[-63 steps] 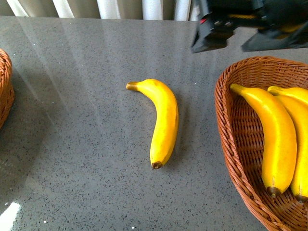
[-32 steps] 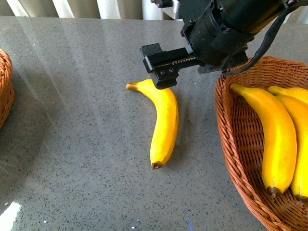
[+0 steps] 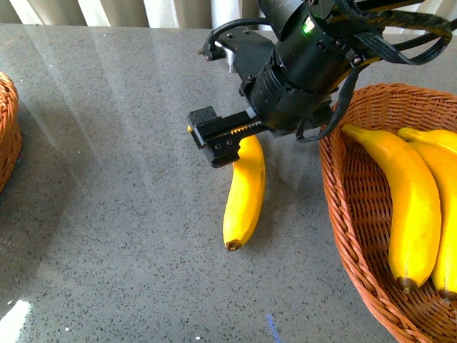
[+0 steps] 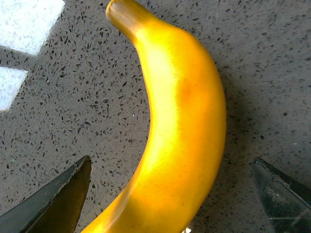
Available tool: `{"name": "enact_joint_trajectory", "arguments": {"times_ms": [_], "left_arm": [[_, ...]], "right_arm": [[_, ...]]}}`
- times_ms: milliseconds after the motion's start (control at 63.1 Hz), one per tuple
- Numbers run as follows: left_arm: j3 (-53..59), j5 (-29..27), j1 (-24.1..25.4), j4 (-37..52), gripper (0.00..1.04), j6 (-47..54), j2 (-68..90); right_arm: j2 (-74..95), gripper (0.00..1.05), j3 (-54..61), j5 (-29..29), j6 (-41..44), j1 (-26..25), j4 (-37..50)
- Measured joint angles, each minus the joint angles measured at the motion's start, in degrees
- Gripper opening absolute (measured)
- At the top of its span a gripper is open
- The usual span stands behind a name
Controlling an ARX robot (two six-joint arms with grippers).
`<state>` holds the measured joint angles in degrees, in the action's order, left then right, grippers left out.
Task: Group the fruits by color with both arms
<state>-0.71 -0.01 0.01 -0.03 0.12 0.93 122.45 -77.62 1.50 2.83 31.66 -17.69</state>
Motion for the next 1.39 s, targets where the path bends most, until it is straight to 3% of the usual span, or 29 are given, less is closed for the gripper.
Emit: {"name": "enact_joint_trajectory", "arguments": {"times_ms": [190, 507, 602, 1014, 1172, 1394], "left_arm": [[0.0, 0.0, 0.0, 0.0, 0.96, 0.0, 0.0], [0.0, 0.0, 0.0, 0.0, 0.96, 0.0, 0.0], [0.0, 0.0, 0.0, 0.0, 0.96, 0.0, 0.0], [0.0, 0.0, 0.0, 0.0, 0.96, 0.0, 0.0], [0.0, 0.0, 0.0, 0.0, 0.96, 0.0, 0.0], [0.0, 0.0, 0.0, 0.0, 0.96, 0.0, 0.0]], "right_arm": [[1.4, 0.93, 0.0, -0.1, 0.2, 0.5, 0.0], [0.9, 0.47, 0.0, 2.6, -3.1, 0.1, -0.2], [-0.1, 0.38, 0.0, 3.4, -3.9, -0.1, -0.5], [-14.6, 0.35, 1.9, 9.4, -6.8, -3.7, -1.2], [-22.5, 0.35, 5.6, 11.4, -6.6, -9.0, -2.1], [-30.2, 0.35, 15.8, 12.3, -3.0, -20.2, -2.7]]}}
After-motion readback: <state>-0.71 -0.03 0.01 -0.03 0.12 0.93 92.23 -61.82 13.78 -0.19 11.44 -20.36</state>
